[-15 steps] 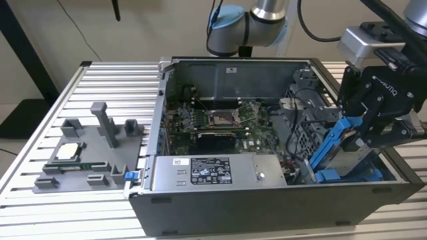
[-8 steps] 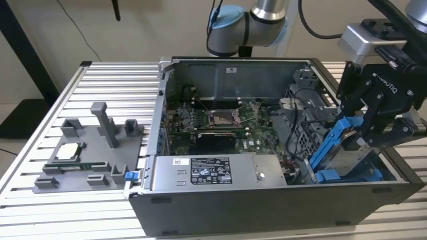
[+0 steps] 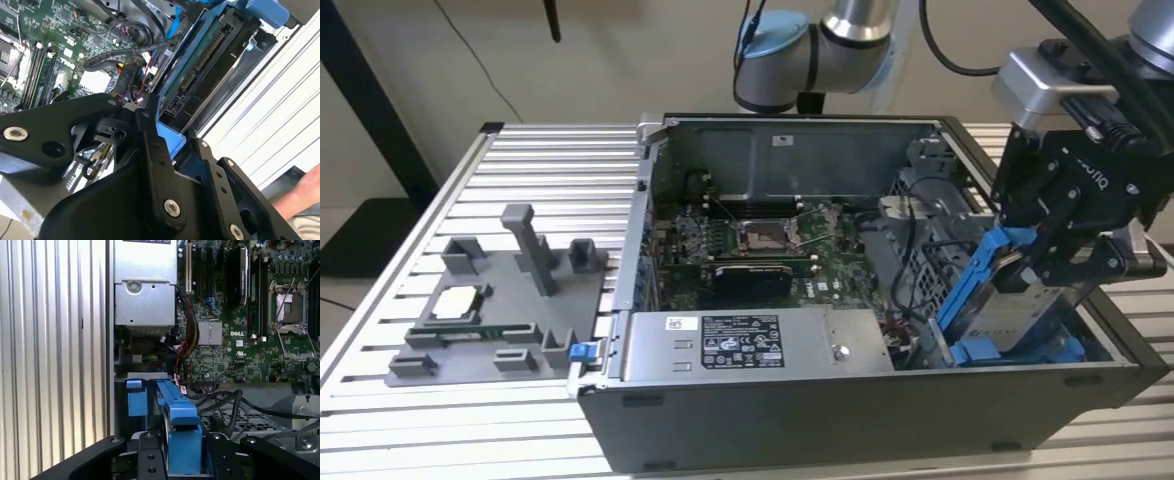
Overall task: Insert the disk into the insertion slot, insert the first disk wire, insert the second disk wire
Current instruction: 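Insert the disk into the insertion slot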
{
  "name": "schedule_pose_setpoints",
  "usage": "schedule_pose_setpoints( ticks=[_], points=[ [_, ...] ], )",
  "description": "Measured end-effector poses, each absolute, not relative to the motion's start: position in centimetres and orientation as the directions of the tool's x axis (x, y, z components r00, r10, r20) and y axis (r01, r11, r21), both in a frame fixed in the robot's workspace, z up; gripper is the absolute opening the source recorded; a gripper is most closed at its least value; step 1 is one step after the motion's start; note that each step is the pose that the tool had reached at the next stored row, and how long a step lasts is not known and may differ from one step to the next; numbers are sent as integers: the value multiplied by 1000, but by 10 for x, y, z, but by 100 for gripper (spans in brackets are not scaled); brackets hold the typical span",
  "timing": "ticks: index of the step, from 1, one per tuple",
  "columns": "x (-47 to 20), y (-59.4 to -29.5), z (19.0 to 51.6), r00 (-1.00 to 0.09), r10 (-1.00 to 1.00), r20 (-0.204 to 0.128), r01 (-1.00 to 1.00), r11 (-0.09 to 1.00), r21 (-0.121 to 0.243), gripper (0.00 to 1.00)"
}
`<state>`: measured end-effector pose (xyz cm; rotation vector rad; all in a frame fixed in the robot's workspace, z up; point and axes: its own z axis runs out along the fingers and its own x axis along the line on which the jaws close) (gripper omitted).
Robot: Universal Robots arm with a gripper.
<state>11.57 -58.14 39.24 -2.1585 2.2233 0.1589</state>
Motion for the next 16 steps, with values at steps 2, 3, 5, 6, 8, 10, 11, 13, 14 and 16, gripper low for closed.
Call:
schedule_pose_setpoints(
  ticks=[2, 3, 5, 6, 8, 10, 11, 13, 14, 16],
  points=[
    [116, -581, 392, -32, -995, -99, -999, 28, 46, 0],
    [115, -582, 392, -32, -994, -100, -999, 28, 46, 0],
    [115, -582, 392, -32, -994, -100, -999, 28, 47, 0],
    [115, -582, 392, -32, -994, -100, -999, 28, 47, 0],
    [115, -582, 392, -32, -994, -100, -999, 28, 47, 100],
    [115, -582, 395, -32, -994, -100, -999, 28, 47, 100],
    [115, -582, 397, -33, -994, -100, -999, 28, 47, 100],
    [115, -582, 399, -33, -994, -100, -999, 28, 47, 100],
    [115, -582, 399, -33, -994, -101, -999, 28, 47, 100],
    [115, -581, 399, -32, -994, -104, -999, 28, 46, 100]
  ],
)
